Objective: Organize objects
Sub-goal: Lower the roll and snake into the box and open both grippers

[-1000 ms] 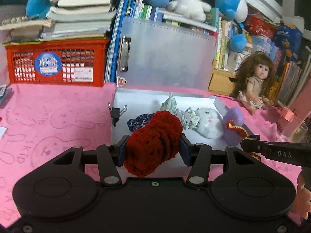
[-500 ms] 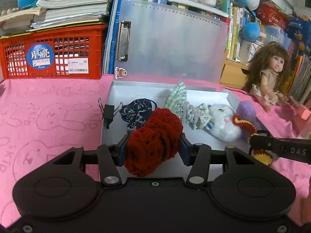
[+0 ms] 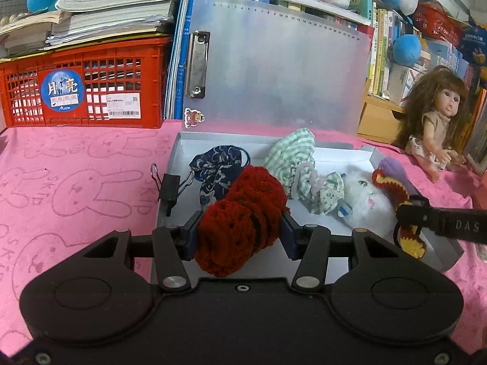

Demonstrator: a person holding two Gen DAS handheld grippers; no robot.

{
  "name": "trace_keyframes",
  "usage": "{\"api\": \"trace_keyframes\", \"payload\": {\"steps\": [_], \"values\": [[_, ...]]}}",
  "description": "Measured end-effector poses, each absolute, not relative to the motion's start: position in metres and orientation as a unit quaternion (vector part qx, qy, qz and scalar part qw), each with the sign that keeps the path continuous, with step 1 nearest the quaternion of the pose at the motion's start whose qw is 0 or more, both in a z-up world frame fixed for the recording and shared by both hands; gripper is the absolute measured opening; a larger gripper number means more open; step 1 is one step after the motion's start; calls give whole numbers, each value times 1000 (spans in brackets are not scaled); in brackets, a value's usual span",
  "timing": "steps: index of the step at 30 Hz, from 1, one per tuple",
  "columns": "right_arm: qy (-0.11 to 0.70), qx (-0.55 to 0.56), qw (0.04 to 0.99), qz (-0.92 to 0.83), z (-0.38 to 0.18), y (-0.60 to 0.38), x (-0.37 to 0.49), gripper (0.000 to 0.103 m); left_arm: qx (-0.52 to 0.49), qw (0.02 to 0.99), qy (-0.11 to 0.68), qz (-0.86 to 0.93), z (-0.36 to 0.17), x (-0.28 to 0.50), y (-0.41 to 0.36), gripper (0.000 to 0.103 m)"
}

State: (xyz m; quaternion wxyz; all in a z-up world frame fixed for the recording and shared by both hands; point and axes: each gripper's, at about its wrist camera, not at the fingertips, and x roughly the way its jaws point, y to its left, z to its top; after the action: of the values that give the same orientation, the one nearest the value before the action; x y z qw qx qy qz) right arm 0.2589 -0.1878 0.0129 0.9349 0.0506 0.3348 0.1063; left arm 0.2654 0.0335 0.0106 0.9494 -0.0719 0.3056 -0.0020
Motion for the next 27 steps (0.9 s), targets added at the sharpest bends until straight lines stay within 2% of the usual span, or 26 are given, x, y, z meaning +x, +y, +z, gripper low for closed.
{"api": "trace_keyframes", "payload": {"steps": [13,17,18,20,23,27], "values": [[357,76,925,103,-4,-192,270,23,-66,949,309,-5,7,265,31,51],[344,77,931,95,-1,-193,264,55,-72,949,308,-8,11,261,31,54],[339,79,932,97,0,-194,262,60,-74,948,308,-9,13,260,32,55],[332,81,934,100,4,-194,257,61,-76,948,308,-10,15,258,33,58],[326,76,937,104,13,-193,250,64,-76,950,303,-9,21,251,35,68],[311,68,941,112,25,-191,233,67,-72,953,295,-16,32,238,38,73]]}}
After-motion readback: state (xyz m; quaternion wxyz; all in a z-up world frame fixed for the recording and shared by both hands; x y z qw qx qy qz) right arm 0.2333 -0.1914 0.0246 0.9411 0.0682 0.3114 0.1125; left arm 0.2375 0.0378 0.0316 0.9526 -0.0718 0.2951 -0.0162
